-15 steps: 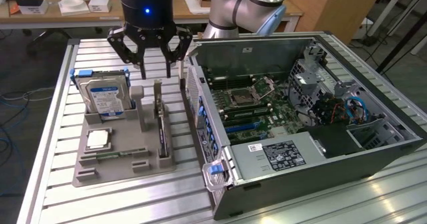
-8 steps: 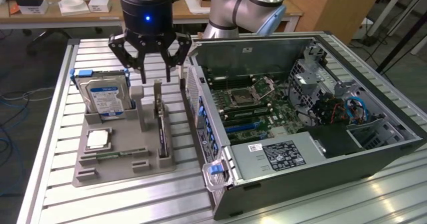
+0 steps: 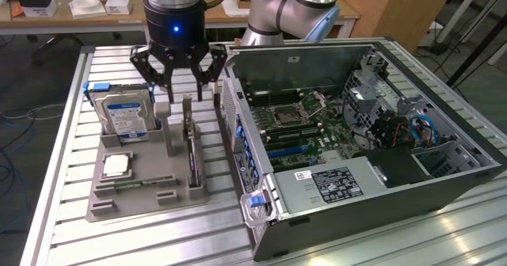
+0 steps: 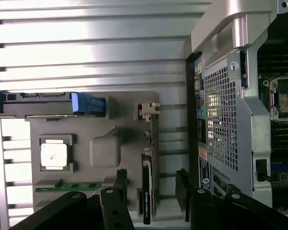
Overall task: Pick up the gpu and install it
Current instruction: 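Pick up the gpu and move the gpu toward the slot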
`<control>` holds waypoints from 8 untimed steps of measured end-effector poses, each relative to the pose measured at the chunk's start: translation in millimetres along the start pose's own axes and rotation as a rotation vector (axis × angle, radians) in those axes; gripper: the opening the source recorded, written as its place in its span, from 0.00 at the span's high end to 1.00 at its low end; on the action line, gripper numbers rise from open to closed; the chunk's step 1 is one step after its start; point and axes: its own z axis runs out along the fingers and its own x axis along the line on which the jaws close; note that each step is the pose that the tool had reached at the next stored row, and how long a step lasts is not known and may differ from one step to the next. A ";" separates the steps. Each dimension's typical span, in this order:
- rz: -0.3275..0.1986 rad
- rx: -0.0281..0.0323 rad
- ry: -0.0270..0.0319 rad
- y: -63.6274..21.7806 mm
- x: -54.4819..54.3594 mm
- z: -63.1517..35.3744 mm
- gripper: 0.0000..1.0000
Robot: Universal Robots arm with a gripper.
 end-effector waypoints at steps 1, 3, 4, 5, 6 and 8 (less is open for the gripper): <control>0.000 0.0001 0.0002 -0.1 0.0 1.1 0.47; 0.000 0.0003 0.0035 -0.2 0.0 2.9 0.47; 0.000 0.0004 0.0047 -0.2 0.1 4.0 0.47; 0.000 0.0004 0.0053 -0.2 0.1 5.1 0.47; 0.000 0.0005 0.0062 -0.3 0.1 6.1 0.47; 0.000 0.0008 0.0097 -0.7 0.1 8.0 0.47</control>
